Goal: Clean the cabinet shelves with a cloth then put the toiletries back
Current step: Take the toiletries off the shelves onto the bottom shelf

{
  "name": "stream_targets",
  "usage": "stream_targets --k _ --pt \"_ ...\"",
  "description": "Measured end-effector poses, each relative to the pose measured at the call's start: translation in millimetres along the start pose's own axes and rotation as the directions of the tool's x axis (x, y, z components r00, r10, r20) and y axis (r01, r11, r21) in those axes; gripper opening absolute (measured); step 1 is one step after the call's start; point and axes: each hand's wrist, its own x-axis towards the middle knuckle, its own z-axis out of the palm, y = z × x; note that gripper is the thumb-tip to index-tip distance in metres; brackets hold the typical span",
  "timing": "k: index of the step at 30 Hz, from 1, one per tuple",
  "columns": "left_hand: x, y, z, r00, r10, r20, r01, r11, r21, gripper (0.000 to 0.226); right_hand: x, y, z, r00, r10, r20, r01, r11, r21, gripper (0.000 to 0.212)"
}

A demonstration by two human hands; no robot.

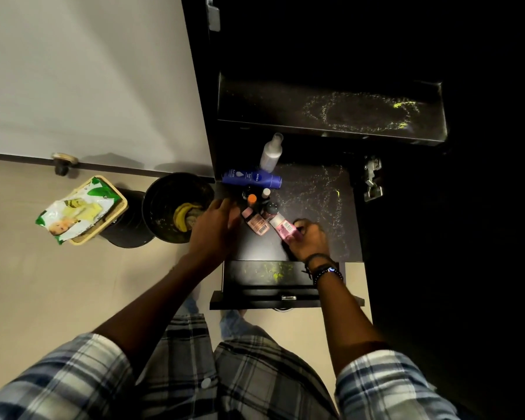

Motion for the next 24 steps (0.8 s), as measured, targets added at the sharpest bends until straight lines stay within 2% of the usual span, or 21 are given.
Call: stream_targets --k 4,13,19,24 --pt "-6 -4 1 1.0 0.002 -0.002 -0.002 1.0 -0.015 0.052 -16 -1 10 0.998 -0.023 -0.066 0.02 0.998 -0.054 0.022" --pt "-21 -10 5 1.0 -0.014 -0.01 0.013 0.997 -0.077 0.063 -37 -19 39 0.997 0.062 -0.051 -0.053 0.985 0.167 0.033" --pt "-20 -12 -10 0.999 -0.005 0.046 0.007 0.999 -0.042 0.073 -40 -41 45 0.989 0.144 0.041 -0.15 0.955 0.257 0.034" --pt "-10 -35 -17 0.995 0.026 0.095 -0.029 0.999 0.021 0.074 -18 -37 60 0.967 0.195 0.164 -0.22 0.964 0.149 0.043"
